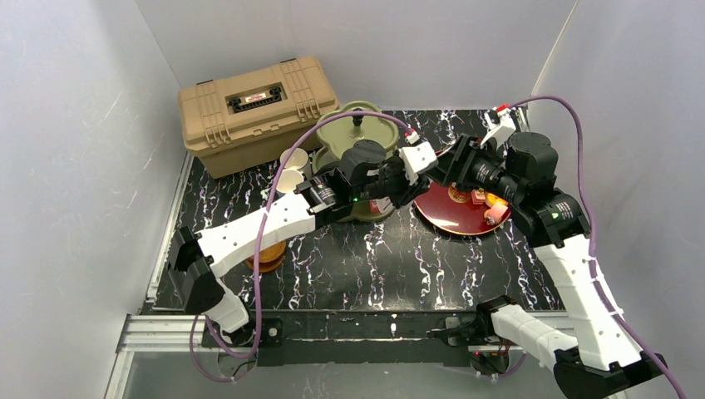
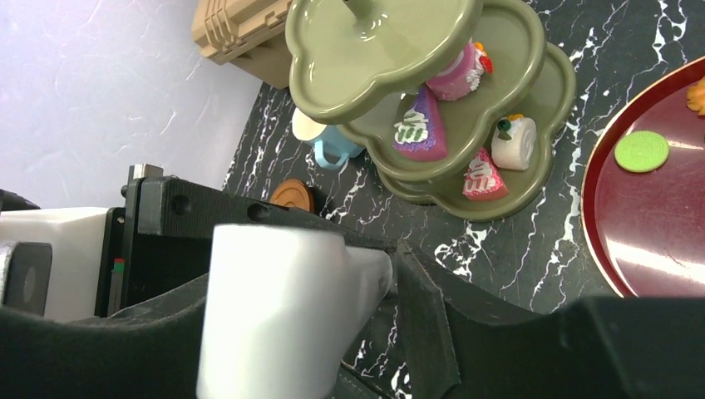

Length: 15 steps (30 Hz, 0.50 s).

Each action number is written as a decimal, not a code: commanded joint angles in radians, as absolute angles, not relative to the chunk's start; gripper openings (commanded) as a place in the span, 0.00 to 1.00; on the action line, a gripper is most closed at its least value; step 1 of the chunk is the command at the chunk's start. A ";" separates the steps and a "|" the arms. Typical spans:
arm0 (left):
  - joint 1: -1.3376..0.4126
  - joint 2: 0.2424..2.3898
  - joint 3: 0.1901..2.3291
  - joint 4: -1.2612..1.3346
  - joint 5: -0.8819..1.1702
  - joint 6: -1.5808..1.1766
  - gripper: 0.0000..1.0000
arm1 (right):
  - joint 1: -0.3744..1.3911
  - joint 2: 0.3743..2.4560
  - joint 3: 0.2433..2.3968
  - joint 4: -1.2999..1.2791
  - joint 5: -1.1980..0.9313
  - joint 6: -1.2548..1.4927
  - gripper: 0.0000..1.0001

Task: Serve the afternoon tea
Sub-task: Adjust the clamp.

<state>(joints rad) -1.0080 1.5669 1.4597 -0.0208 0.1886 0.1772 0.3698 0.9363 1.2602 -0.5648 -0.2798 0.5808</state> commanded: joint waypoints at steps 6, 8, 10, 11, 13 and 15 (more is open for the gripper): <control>-1.008 1.542 1.506 0.006 0.230 0.183 0.14 | 0.372 0.947 1.228 -0.445 -0.269 0.596 0.48; -1.008 1.542 1.504 0.006 0.230 0.185 0.17 | 0.373 0.945 1.217 -0.435 -0.262 0.599 0.40; -1.008 1.543 1.505 0.006 0.222 0.188 0.28 | 0.373 0.944 1.211 -0.442 -0.241 0.595 0.29; -1.008 1.542 1.507 0.006 0.217 0.188 0.33 | 0.373 0.942 1.209 -0.451 -0.225 0.587 0.26; -1.008 1.541 1.511 0.006 0.208 0.193 0.48 | 0.373 0.939 1.210 -0.468 -0.189 0.564 0.26; -1.008 1.536 1.515 -0.029 0.199 0.193 0.69 | 0.373 0.941 1.215 -0.488 -0.146 0.540 0.25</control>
<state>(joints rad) -1.0008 1.5673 1.4666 -0.0277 0.1989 0.1883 0.3687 0.9466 1.2053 -0.5095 -0.2211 0.5701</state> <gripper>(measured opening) 0.546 0.360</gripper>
